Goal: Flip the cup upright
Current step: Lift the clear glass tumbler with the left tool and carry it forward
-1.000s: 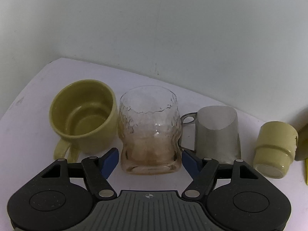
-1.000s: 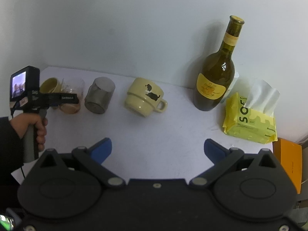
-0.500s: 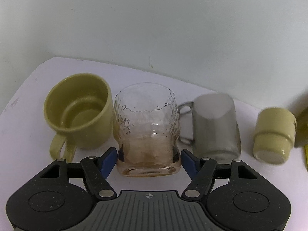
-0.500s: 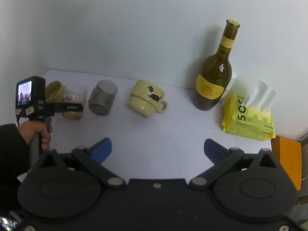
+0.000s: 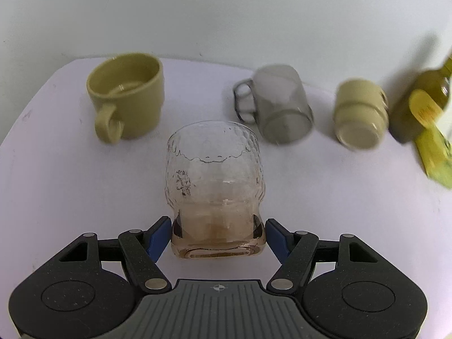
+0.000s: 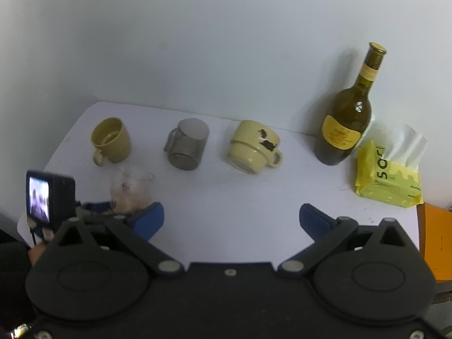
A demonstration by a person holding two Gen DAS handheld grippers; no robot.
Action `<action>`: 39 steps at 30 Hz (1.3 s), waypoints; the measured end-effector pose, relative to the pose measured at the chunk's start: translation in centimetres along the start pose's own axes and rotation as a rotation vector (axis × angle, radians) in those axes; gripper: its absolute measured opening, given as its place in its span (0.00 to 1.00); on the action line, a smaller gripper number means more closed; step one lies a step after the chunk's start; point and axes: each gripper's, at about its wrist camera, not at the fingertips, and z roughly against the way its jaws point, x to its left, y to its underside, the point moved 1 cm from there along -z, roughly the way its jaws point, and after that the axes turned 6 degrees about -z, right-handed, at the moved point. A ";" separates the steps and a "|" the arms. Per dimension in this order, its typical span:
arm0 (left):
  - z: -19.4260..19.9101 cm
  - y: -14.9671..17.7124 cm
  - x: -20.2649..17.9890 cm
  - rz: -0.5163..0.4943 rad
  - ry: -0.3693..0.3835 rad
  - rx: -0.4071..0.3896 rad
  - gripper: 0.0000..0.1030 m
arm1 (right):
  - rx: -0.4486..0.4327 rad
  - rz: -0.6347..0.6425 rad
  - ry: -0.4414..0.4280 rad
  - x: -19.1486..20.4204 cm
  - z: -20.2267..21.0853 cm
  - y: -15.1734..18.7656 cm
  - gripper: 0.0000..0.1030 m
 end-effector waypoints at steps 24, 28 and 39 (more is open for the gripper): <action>2.1 3.7 -2.9 -0.124 0.087 0.069 0.64 | 0.018 -0.071 0.032 3.9 1.2 3.1 1.00; 2.3 4.1 -2.9 -0.123 0.096 0.079 0.64 | 0.025 -0.086 0.049 4.4 1.6 4.2 1.00; 4.5 4.8 -1.1 -0.138 0.104 0.057 0.82 | 0.017 -0.148 0.092 4.3 1.7 5.9 1.00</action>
